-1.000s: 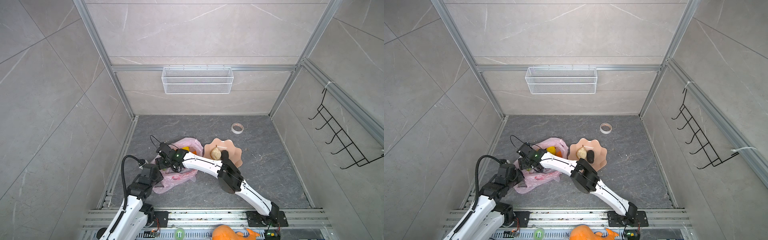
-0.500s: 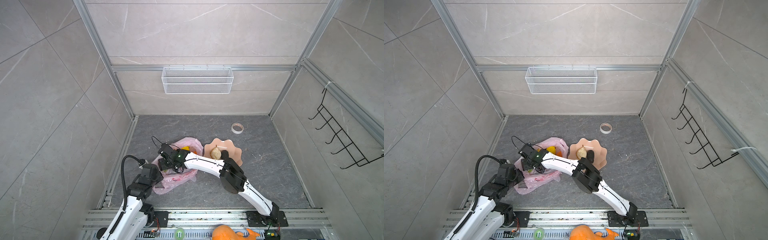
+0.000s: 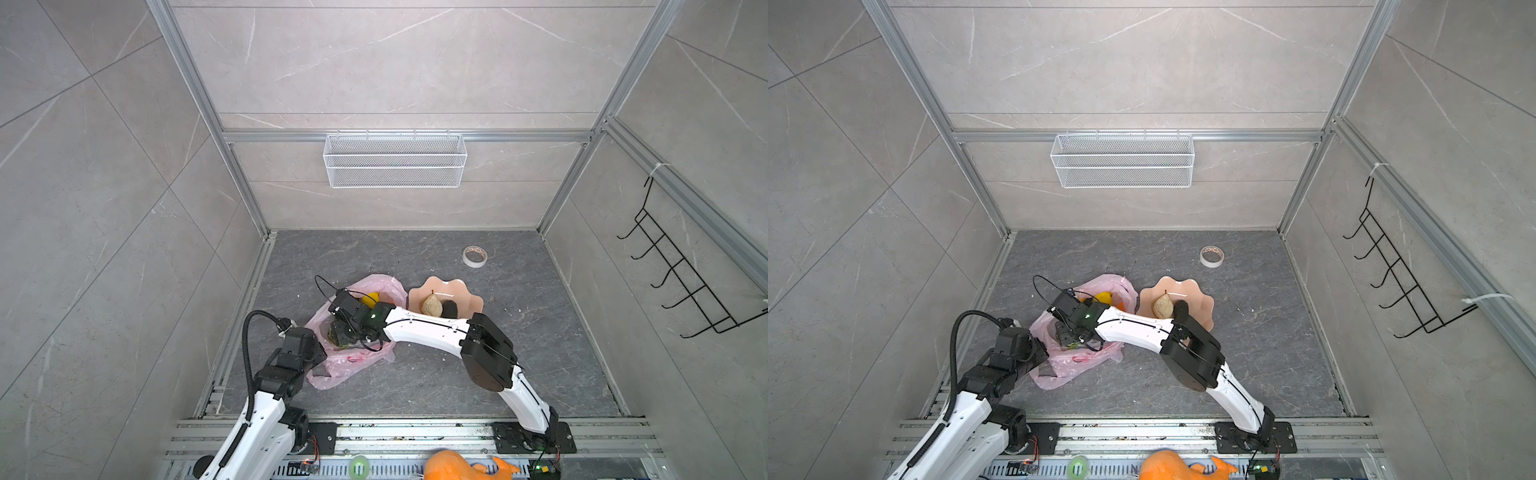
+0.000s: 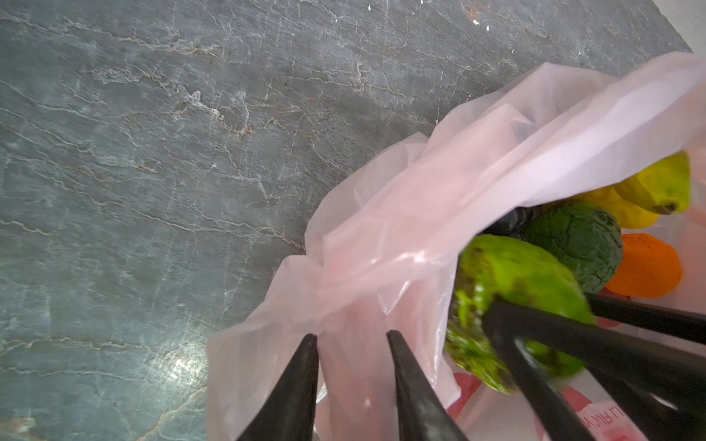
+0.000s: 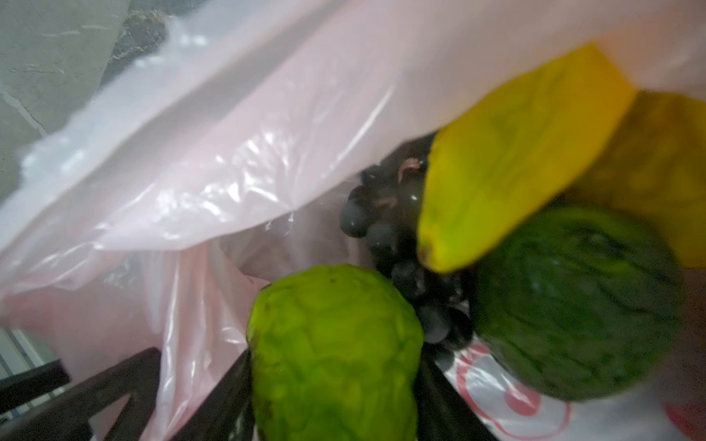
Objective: Take the fake fruits out of the plastic bag
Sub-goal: 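Lift the light-green fruit out and carry it over the pink bowl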
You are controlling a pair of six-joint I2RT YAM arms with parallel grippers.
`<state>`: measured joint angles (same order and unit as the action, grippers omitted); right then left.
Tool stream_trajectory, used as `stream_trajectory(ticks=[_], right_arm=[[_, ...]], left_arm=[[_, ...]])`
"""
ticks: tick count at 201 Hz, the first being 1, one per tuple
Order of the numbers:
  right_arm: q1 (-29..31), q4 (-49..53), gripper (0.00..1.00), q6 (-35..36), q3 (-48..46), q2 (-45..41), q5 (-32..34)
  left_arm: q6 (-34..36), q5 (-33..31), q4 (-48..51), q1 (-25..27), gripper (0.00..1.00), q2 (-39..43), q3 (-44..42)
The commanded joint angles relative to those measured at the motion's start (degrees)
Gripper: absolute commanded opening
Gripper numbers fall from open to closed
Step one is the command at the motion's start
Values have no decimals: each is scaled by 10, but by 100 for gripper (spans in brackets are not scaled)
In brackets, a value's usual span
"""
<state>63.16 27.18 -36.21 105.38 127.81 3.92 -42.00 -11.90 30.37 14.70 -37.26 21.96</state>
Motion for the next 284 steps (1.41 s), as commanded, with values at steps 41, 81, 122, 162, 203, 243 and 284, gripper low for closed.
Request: stream_trajectory(ticks=[41,81,122,162,203,243,284], right_arm=[[4,-29,51,12,-68,-106,38],[-1,-21,51,14,-113,-168,66],[-13,0,51,27,-155,-243,91],[-33,52,51,47,-199,-326,142],[-89,88,51,48,-269,-409,161],[-166,121,51,48,-334,-459,168],[-227,162,52,68,-363,-473,188]], left_arm=[[50,-14,-30,-2,34,-36,41],[87,10,-76,-2,34,-52,33],[90,16,-85,-2,34,-48,28],[90,15,-88,-3,34,-41,25],[89,15,-88,-3,34,-37,22],[89,17,-89,-2,34,-37,21],[89,19,-89,-2,34,-36,20]])
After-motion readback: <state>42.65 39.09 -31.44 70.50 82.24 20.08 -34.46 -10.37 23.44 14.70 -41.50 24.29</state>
